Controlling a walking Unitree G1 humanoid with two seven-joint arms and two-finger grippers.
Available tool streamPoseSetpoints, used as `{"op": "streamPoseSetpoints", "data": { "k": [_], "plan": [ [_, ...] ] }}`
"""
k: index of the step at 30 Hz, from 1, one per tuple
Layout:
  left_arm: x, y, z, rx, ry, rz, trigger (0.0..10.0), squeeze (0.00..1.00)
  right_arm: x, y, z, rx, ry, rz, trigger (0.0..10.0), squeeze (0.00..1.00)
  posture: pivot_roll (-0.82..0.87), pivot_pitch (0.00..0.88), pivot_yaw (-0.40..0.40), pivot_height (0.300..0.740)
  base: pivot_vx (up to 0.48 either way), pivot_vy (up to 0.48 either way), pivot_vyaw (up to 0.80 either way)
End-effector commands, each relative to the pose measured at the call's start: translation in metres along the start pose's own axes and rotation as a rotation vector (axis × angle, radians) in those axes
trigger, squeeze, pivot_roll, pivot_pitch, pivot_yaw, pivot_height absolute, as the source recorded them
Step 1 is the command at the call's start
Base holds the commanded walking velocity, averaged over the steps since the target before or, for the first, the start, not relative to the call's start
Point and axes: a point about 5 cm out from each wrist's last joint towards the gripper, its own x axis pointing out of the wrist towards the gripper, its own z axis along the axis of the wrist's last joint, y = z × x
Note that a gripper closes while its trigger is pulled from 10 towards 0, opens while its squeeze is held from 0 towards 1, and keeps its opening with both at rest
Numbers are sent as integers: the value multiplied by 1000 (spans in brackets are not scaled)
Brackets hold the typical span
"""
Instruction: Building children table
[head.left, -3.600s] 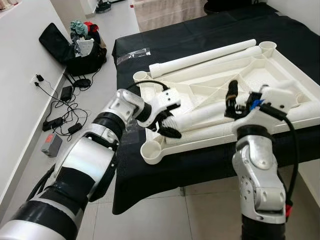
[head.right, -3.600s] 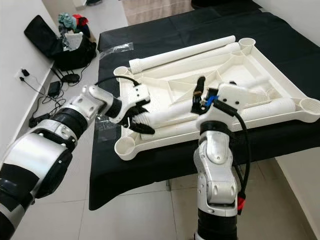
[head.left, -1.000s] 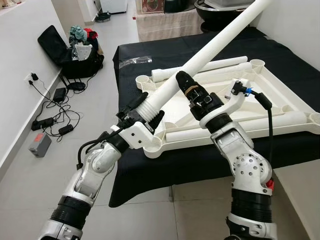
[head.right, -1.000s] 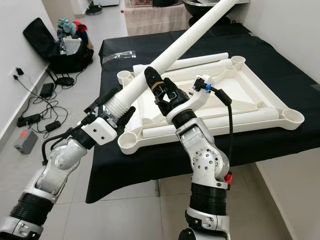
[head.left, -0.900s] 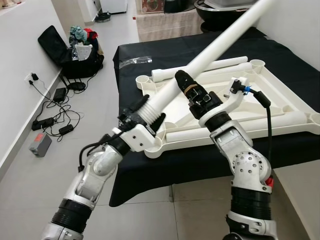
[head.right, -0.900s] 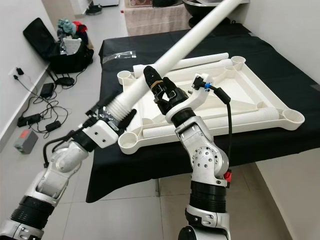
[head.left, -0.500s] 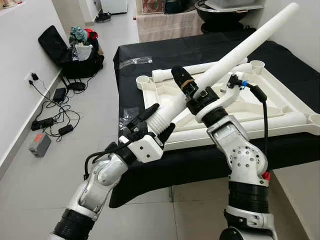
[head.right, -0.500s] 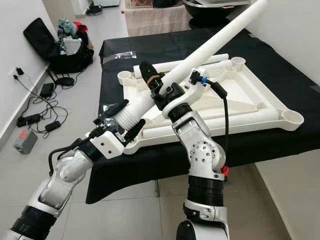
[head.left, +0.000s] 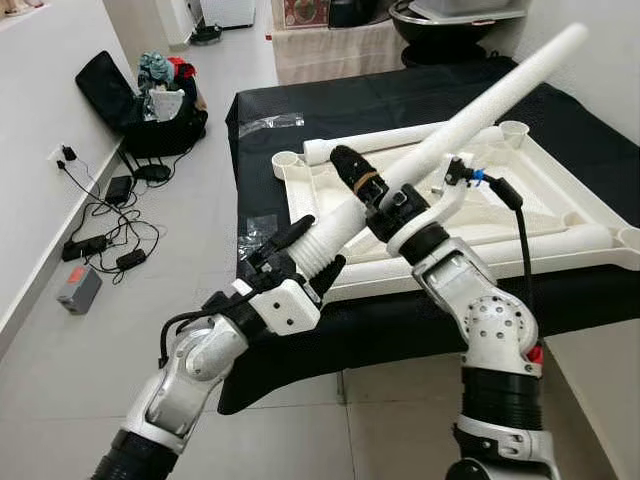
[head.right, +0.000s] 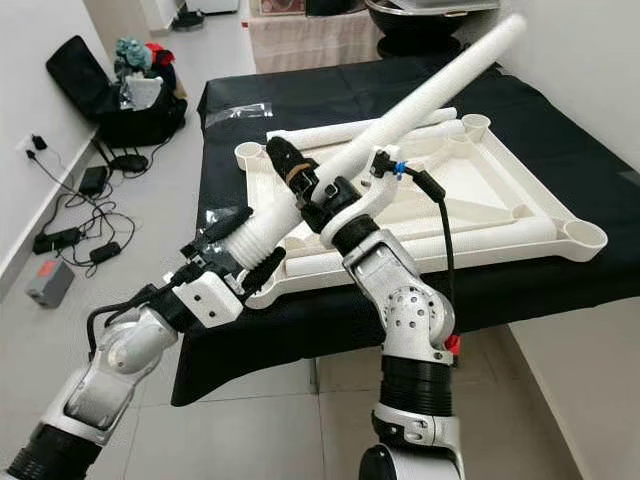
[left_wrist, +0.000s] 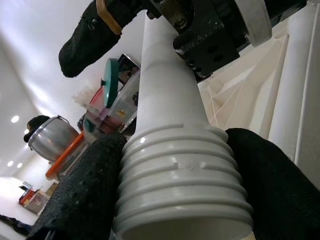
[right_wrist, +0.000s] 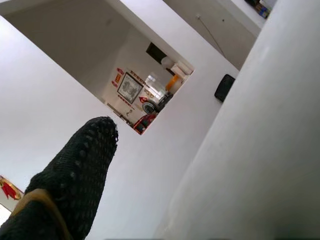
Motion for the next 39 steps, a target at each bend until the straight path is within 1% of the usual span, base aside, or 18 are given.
{"op": "streamPoseSetpoints", "data": {
  "k": [1,6,11,14,15,18,19,20,21,22,26,36,37,38,39],
  "plan": [
    [-1,-6,8,-2,-43,-43,10000,0,4,5,-9,27,44,46,10000,0,57,113,10,740,0,0,0],
    [-7,-8,12,3,-58,-75,10000,0,4,4,-6,31,58,58,10000,0,56,113,12,740,0,0,0],
    [-13,-10,15,2,-70,-102,10000,0,5,-1,-1,54,55,46,10000,0,56,113,10,740,0,0,0],
    [-15,-10,18,7,-83,-120,10000,0,5,-5,0,96,53,44,10000,0,57,114,9,740,0,0,0],
    [-15,-10,18,7,-83,-120,10000,0,5,-5,0,96,53,44,10000,0,57,114,9,740,0,0,0],
    [-18,-10,19,5,-87,-126,10000,0,4,-7,1,153,57,64,10000,0,58,113,9,740,0,0,0],
    [-18,-10,19,5,-87,-126,10000,0,4,-7,1,153,57,64,10000,0,58,113,9,740,0,0,0],
    [-19,-9,20,4,-86,-129,10000,0,4,-7,1,164,59,71,8118,0,59,114,8,740,0,0,0],
    [-19,-10,20,3,-86,-131,10000,0,4,-7,2,169,60,74,8118,0,59,115,8,740,0,0,0],
    [-20,-10,20,2,-86,-132,10000,0,3,-7,2,171,61,76,0,0,59,115,7,740,0,0,0],
    [-24,-11,20,-2,-80,-144,10000,0,3,-13,8,217,26,57,0,0,60,115,6,740,0,0,0],
    [-25,-10,18,-1,-70,-145,10000,0,3,-14,9,218,24,55,0,0,60,114,7,740,0,0,0],
    [-26,-9,14,-10,-44,-140,10000,0,3,-15,9,217,25,53,0,0,59,113,9,740,0,0,0],
    [-26,-9,14,-10,-44,-140,10000,0,3,-15,9,217,25,53,0,0,59,113,9,740,0,0,0],
    [-27,-6,8,-40,3,-122,10000,0,3,-14,9,214,23,54,0,0,58,110,9,740,0,0,0]
  ]
}}
